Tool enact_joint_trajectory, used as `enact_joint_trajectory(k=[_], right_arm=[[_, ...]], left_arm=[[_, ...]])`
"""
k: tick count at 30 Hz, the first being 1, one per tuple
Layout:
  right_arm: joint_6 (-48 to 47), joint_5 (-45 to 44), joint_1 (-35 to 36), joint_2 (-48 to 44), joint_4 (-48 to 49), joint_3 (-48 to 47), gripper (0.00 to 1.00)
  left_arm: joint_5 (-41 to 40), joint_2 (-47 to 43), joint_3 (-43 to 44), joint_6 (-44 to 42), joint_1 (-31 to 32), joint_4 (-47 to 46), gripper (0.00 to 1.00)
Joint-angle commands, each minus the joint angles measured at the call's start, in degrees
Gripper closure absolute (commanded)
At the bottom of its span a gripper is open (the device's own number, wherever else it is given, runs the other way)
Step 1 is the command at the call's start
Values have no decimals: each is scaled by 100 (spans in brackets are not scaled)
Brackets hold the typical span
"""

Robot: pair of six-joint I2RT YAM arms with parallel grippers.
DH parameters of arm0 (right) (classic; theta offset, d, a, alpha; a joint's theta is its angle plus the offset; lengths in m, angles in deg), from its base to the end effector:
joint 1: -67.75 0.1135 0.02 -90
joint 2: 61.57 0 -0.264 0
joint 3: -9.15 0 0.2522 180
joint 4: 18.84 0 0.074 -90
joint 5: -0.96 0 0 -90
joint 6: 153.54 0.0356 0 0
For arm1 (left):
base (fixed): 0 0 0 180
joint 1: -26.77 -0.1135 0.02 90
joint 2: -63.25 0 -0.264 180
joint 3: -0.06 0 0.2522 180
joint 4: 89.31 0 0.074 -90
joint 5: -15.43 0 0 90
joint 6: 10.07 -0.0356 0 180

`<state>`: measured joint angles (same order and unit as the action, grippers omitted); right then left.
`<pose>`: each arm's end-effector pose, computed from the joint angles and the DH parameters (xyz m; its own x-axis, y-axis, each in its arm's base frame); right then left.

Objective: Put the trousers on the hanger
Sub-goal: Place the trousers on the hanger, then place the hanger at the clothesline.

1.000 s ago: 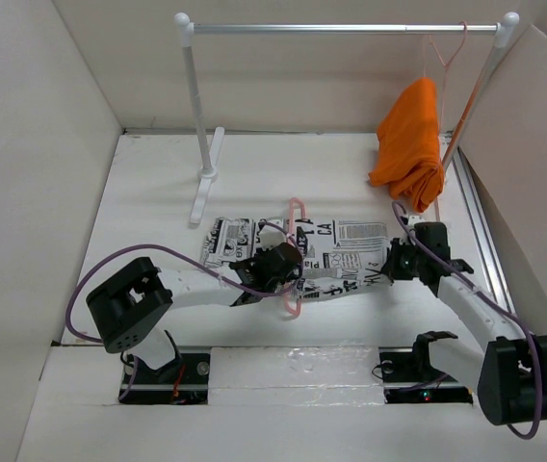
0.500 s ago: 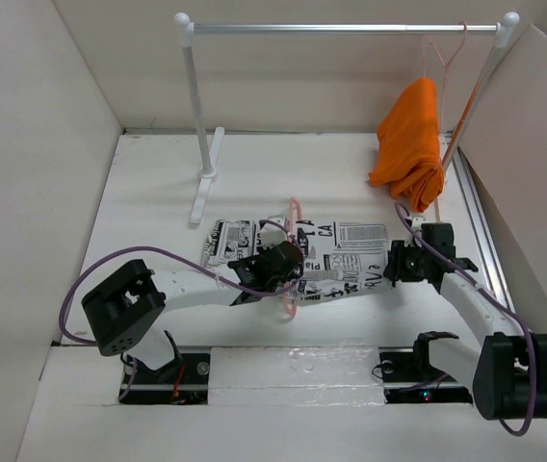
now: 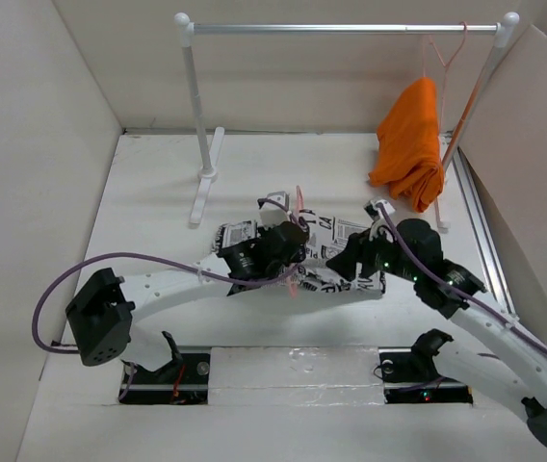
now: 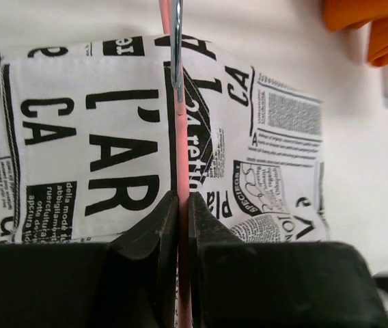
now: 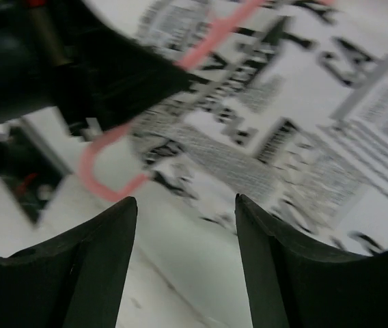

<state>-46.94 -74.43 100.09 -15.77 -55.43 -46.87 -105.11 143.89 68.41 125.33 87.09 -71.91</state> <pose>0.1484 0.1046 0.2993 -0.5621 -0.0287 -0.8266 -0.5718 0.7355 0.3633 0.1714 -0.2642 0.2685 -0.5494 -0.2746 -0.7892 0.1973 0.8751 -0.4418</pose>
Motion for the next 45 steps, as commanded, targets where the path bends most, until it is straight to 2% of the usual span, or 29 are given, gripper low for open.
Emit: enact_joint_trajectory(k=[1, 3, 6, 10, 14, 18, 20, 23, 24, 26, 27, 29, 33, 38, 43, 45], right_arm=[[1695, -90, 765, -28, 1545, 542, 35], [2196, -142, 1246, 130, 2505, 753, 33], [2321, -99, 1669, 631, 3108, 799, 32], [2243, -257, 2065, 1027, 3531, 597, 32], [2234, -485, 2136, 1194, 3452, 552, 31], [2269, -459, 2136, 1370, 3811, 649, 31], [2260, -564, 2189, 1405, 3812, 623, 31], [2252, -503, 2189, 1432, 3359, 317, 44], [2103, -825, 2302, 1362, 2363, 123, 43], [1970, -1327, 2505, 1072, 991, -368, 39], [1848, -1764, 2627, 697, 582, -449, 34], [1856, -1769, 2629, 563, 708, -389, 31], [1935, -1296, 2453, 385, 1675, -90, 31], [1759, -961, 2453, 1272, 2142, -405, 32], [1803, -1284, 2514, 1818, 2230, -459, 32], [1881, -1426, 2567, 1889, 2555, -284, 35]], left_arm=[[-206, -418, 474, 73, 24, -285, 100], [-171, -409, 456, 214, 24, -320, 100], [-57, -418, 316, 451, 24, -591, 100], [57, -339, 166, 697, 24, -689, 100], [145, -312, 96, 864, 24, -689, 100], [259, -312, 43, 961, 24, -707, 100], [286, -356, 8, 996, 24, -733, 100], [225, -382, 34, 1005, 24, -690, 100], [198, -409, 60, 1005, 24, -602, 100], [181, -575, 43, 874, -28, -680, 100], [120, -706, 69, 769, -28, -767, 100], [110, -716, 122, 690, -28, -742, 100], [189, -725, 96, 697, -28, -803, 100], [286, -725, 122, 663, -28, -847, 100], [356, -839, 113, 653, -28, -830, 100], [409, -918, 113, 645, -28, -795, 100]])
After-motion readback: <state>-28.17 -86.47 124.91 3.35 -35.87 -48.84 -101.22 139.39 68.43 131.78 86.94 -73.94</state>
